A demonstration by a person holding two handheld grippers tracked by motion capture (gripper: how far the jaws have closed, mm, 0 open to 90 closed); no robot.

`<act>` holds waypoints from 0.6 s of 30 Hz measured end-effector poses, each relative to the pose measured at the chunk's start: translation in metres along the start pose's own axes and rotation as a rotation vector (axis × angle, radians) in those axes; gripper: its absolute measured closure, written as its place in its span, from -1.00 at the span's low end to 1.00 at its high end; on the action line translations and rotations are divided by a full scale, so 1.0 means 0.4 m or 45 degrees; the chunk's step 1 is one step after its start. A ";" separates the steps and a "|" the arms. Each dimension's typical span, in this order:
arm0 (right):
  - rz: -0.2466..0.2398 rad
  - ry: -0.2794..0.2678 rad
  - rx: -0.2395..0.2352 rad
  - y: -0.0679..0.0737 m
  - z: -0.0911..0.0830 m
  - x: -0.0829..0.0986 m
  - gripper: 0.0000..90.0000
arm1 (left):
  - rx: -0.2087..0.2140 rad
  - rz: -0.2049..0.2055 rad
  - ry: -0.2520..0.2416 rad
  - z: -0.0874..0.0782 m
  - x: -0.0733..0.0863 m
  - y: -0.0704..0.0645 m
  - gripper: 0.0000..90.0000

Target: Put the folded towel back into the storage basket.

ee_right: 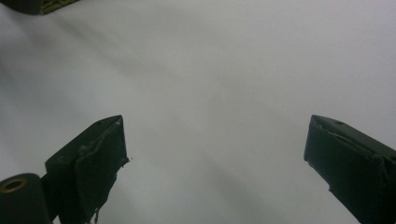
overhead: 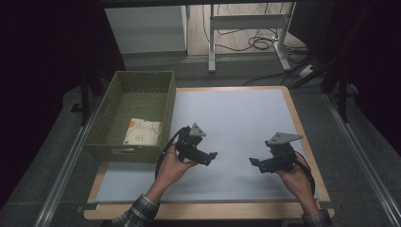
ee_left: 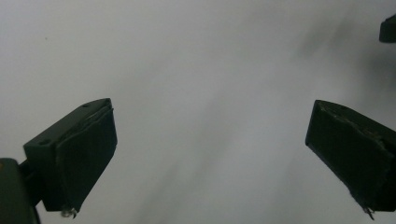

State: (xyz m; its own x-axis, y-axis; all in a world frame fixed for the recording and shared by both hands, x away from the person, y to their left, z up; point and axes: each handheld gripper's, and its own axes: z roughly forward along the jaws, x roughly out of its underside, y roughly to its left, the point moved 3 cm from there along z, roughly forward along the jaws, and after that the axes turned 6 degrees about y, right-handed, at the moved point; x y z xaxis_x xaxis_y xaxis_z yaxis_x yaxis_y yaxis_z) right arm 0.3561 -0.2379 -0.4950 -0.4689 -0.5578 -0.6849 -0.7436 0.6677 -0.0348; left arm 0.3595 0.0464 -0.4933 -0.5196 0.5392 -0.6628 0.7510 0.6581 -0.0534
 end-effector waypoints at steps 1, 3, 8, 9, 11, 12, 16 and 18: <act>0.000 0.000 0.000 0.000 0.000 0.000 -0.87 | -0.001 0.000 0.000 0.002 0.006 -0.004 -0.95; -0.004 0.000 0.007 0.004 -0.001 0.010 -0.87 | 0.006 0.007 -0.002 0.008 0.025 -0.015 -0.95; -0.016 0.005 0.018 0.014 0.002 0.036 -0.88 | -0.002 0.021 0.000 0.017 0.063 -0.035 -0.95; -0.018 0.008 0.017 0.016 0.004 0.042 -0.89 | 0.003 0.018 -0.002 0.019 0.070 -0.037 -0.95; -0.017 0.014 0.014 0.020 0.007 0.052 -0.90 | 0.007 0.014 0.000 0.023 0.085 -0.043 -0.95; -0.021 0.015 0.013 0.022 0.009 0.059 -0.90 | 0.004 0.014 0.001 0.026 0.092 -0.045 -0.95; -0.031 0.012 -0.007 0.031 0.020 0.086 -0.90 | -0.004 0.005 0.018 0.037 0.128 -0.053 -0.96; -0.035 0.011 -0.010 0.033 0.023 0.090 -0.90 | -0.007 0.002 0.017 0.037 0.135 -0.054 -0.96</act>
State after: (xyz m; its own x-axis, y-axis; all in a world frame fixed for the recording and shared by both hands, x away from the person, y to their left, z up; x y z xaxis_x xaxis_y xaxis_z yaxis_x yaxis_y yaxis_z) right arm 0.3336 -0.2447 -0.5269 -0.4522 -0.5800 -0.6776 -0.7599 0.6483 -0.0478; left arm 0.3213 0.0533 -0.5390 -0.5239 0.5474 -0.6526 0.7497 0.6600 -0.0483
